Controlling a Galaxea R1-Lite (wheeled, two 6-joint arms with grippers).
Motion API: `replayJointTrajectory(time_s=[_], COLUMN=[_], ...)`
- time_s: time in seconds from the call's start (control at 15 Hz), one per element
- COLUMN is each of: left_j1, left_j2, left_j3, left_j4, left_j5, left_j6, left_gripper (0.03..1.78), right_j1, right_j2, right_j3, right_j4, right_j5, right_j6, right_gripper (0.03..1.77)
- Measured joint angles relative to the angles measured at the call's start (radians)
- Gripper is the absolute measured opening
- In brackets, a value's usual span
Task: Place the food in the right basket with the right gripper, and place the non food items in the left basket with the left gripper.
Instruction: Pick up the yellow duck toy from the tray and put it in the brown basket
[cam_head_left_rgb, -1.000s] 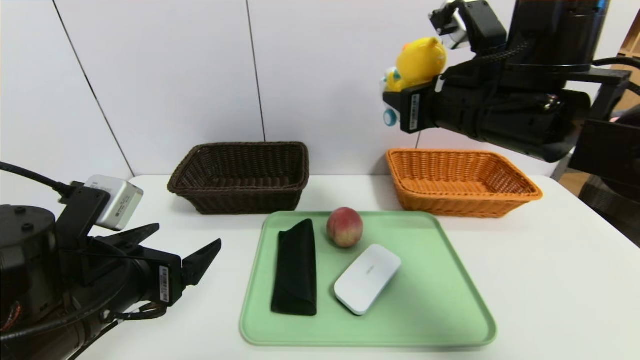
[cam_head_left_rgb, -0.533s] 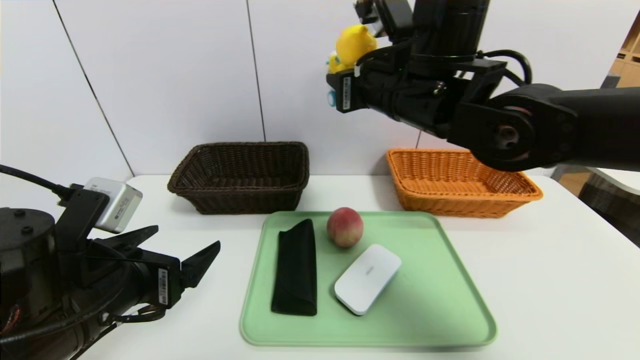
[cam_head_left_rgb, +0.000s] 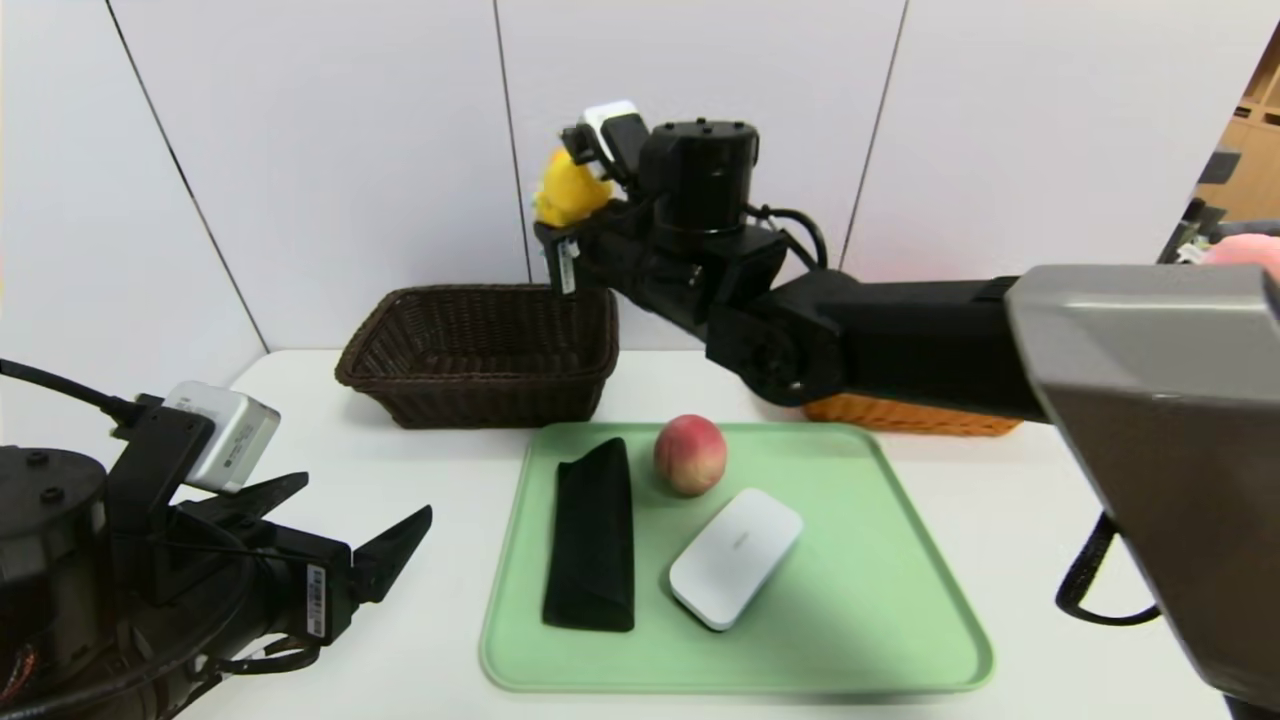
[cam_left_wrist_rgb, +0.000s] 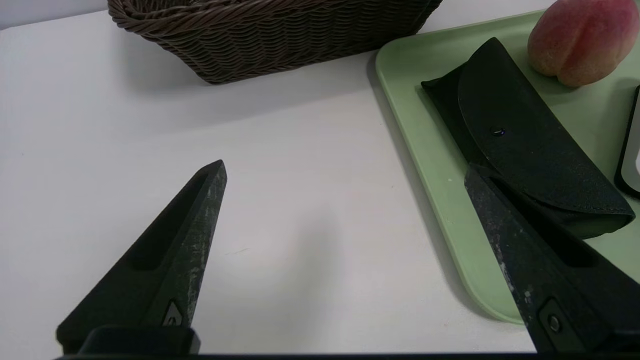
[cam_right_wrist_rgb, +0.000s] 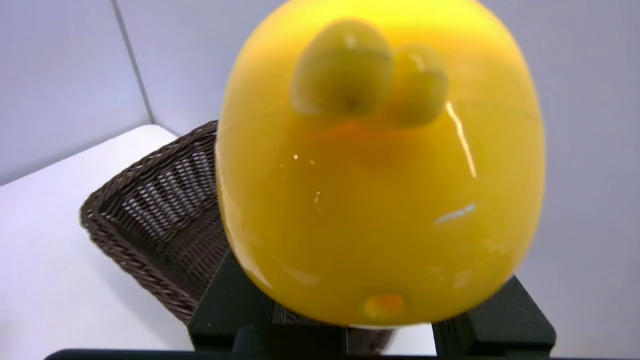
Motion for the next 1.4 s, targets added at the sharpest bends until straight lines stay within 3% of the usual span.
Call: replayJointTrajectory(time_s=[0.2,0.47,1.4], left_j1=[0.0,0.0,0.0], left_j2=[-0.001,-0.002,-0.001], left_j3=[0.01,0.014,0.024], left_j4=[-0.001,-0.001,-0.001], left_j5=[-0.001,-0.003,-0.003], left_j6=[-0.001,0.0,-0.001], left_gripper=[1.69,1.69,1.69], right_j1=[0.011,0.005,-0.036], right_j2=[0.068,0.124,0.204], right_j3=[-0.004,-0.012,-0.012], right_j4=[-0.082,-0.122,-0.131], right_j5=[0.084,0.147,0.145], right_j6=[-0.004,-0.015,-0.029], right_gripper=[0.74,0.74,0.74])
